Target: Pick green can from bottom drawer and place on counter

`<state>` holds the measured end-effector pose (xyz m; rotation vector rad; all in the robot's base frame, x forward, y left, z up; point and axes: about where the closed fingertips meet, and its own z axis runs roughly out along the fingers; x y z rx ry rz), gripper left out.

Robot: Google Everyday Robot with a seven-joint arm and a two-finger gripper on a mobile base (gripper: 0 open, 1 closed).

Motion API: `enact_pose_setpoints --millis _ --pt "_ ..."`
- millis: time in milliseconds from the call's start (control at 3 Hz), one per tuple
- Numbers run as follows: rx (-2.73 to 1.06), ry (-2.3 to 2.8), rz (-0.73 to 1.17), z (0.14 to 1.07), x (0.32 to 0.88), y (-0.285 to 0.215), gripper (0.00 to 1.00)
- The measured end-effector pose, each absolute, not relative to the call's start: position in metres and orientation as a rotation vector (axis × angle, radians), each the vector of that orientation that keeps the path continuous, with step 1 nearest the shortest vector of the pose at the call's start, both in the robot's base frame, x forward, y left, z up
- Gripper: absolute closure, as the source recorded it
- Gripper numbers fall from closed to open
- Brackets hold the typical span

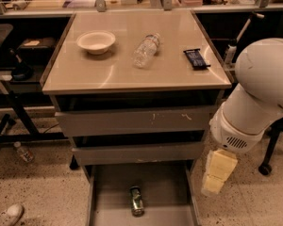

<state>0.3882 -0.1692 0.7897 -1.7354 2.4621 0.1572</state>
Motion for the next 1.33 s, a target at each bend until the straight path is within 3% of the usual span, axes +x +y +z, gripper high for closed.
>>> enact_pose_setpoints --millis 667,1333 --pt "-1.533 2.500 0.325 0.709 0.410 -0.095 0.00" --pt "-1.406 2.562 0.384 0.666 0.421 -0.076 0.00"
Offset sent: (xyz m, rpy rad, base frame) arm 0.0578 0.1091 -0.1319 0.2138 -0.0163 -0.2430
